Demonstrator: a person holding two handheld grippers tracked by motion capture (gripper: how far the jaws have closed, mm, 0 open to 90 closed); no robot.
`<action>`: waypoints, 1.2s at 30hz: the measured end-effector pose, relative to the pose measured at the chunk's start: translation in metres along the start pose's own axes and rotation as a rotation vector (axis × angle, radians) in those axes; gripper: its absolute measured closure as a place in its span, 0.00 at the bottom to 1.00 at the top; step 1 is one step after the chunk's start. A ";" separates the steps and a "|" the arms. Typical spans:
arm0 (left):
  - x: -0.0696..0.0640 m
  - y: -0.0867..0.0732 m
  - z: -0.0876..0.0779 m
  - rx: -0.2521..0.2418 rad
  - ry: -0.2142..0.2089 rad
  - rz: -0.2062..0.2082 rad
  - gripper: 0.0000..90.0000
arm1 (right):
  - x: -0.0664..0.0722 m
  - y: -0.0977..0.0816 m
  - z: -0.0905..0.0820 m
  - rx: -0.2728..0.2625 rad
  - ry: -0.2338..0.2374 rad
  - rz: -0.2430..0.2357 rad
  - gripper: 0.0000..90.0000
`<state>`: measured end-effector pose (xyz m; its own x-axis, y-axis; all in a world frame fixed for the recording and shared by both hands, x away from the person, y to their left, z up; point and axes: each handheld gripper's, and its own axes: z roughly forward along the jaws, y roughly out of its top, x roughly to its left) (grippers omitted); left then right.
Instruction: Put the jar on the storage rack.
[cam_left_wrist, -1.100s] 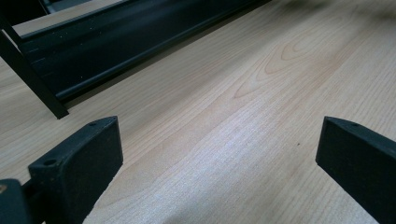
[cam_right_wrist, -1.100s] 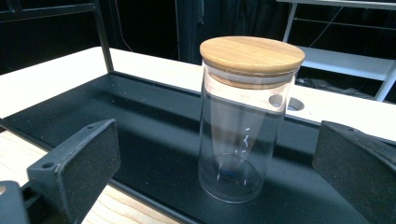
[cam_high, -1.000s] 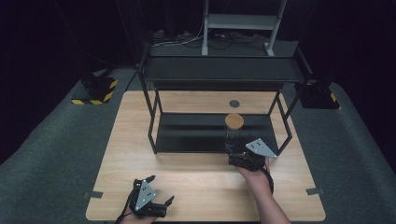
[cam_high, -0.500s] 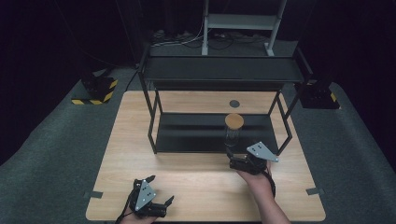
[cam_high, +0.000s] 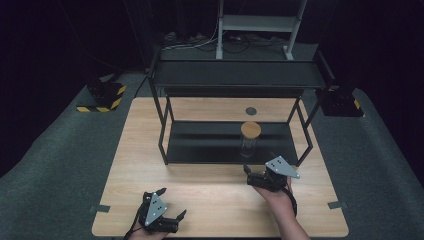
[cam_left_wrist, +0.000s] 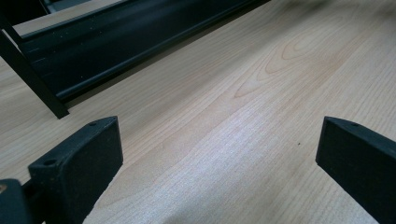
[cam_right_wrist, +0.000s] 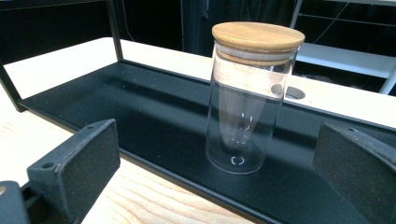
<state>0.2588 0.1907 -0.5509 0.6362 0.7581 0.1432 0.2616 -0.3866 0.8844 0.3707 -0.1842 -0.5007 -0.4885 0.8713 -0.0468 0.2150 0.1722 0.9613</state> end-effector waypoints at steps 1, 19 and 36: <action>0.000 0.000 0.000 0.000 0.000 0.001 0.01 | 0.001 0.000 -0.001 0.001 0.001 -0.002 0.00; 0.000 0.000 0.000 0.001 0.002 0.004 0.01 | 0.004 -0.013 -0.015 0.022 0.014 -0.012 0.00; -0.001 0.000 0.000 0.002 0.003 0.004 0.01 | 0.010 -0.031 -0.029 0.068 0.026 -0.021 0.00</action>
<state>0.2585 0.1899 -0.5511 0.6348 0.7584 0.1483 0.2604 -0.3906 0.8830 0.3345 -0.1938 -0.5229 -0.5153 0.8550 -0.0591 0.2611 0.2223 0.9394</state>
